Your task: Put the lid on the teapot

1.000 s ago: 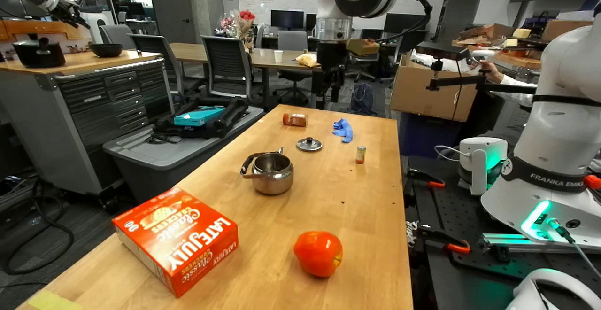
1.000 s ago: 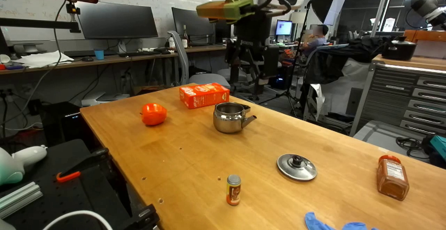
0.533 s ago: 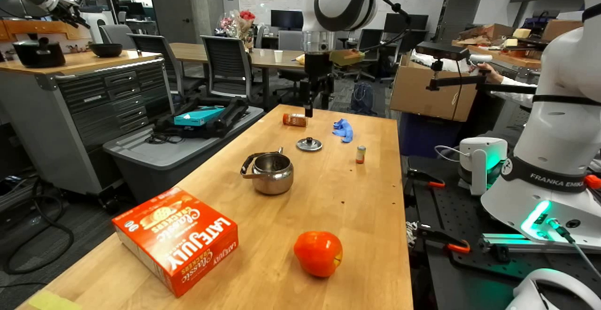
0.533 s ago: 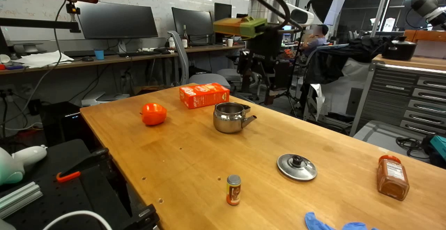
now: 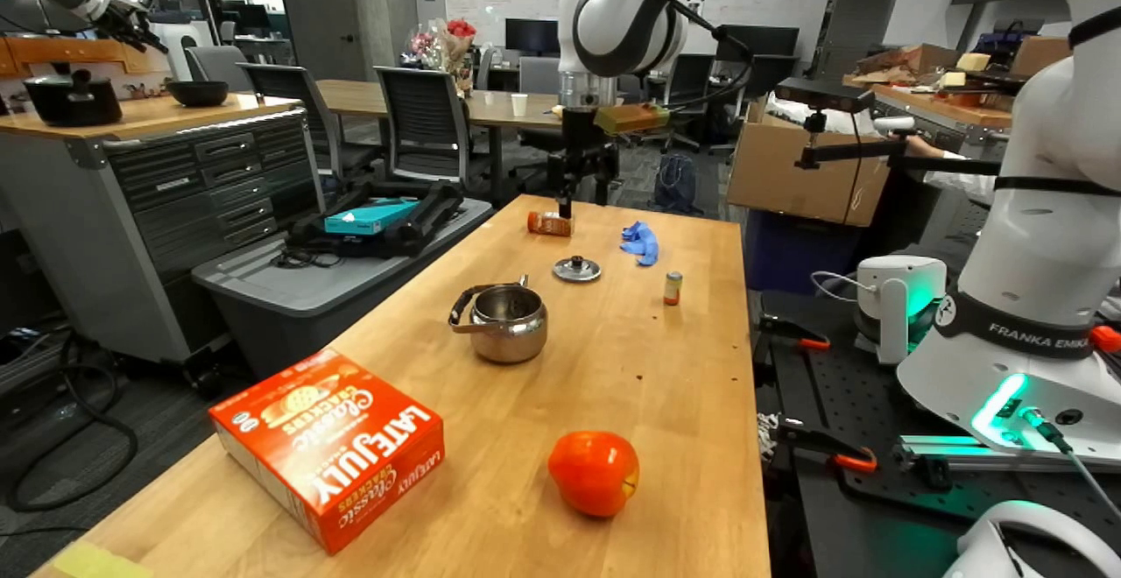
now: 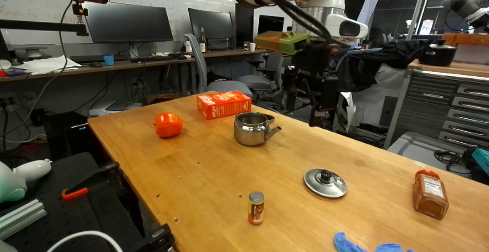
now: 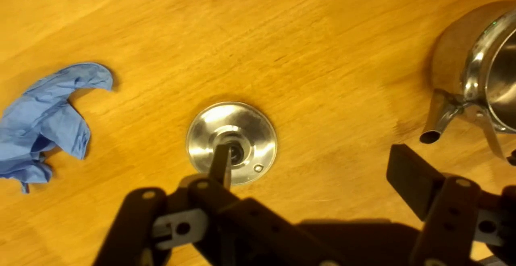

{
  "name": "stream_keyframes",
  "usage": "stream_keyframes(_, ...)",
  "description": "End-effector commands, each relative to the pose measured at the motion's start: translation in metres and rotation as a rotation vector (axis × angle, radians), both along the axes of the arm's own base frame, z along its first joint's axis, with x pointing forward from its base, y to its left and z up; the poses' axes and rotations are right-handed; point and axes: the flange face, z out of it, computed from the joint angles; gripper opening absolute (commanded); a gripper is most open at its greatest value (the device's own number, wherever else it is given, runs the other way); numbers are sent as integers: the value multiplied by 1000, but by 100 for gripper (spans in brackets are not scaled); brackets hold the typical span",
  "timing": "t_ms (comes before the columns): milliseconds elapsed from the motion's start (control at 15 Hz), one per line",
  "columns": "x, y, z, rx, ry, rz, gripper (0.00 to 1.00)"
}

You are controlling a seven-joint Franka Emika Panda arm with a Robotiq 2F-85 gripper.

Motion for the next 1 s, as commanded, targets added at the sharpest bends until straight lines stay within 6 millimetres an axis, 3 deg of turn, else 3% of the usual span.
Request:
stream_keyframes(0, 14, -19, -14, 33, 25, -75, 100)
stream_keyframes(467, 23, -34, -47, 40, 41, -168, 100)
stream_keyframes(933, 29, -50, -57, 3, 34, -257, 100)
